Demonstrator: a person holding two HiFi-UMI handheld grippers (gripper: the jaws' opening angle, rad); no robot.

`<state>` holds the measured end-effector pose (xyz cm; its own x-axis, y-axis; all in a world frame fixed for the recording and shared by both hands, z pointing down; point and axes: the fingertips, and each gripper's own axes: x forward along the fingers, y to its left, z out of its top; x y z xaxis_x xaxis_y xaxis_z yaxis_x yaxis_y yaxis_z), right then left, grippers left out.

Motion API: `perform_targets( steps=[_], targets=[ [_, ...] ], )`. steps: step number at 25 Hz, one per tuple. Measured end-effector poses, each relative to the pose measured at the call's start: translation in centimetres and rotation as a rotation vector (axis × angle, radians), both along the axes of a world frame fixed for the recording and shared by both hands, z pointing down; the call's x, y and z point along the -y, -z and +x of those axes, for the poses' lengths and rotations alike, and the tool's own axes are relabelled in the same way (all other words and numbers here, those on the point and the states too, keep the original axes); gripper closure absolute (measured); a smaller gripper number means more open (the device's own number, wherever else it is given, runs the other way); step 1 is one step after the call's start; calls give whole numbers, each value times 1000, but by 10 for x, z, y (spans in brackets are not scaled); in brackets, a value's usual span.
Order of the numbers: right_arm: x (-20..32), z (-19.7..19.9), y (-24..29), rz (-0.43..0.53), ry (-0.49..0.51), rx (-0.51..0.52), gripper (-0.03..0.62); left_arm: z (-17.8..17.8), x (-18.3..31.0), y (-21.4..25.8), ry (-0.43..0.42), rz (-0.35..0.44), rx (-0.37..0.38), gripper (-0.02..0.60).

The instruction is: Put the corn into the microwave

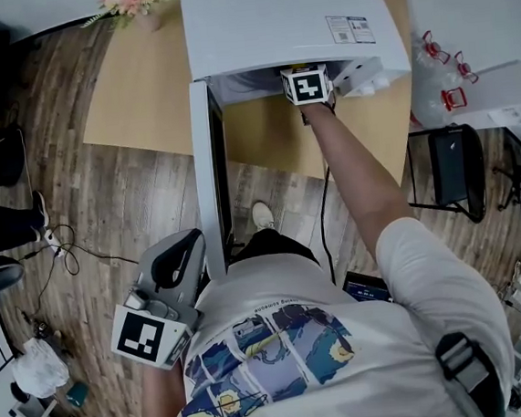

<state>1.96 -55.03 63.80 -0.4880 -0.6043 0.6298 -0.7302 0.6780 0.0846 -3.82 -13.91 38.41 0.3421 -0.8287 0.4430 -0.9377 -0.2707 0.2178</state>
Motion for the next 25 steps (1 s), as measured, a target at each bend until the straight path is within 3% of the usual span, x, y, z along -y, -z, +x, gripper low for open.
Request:
perform_targets(
  steps=[25],
  targets=[
    [-15, 13, 14, 17, 12, 46, 327, -6, 0, -1, -71, 23, -16, 572]
  ],
)
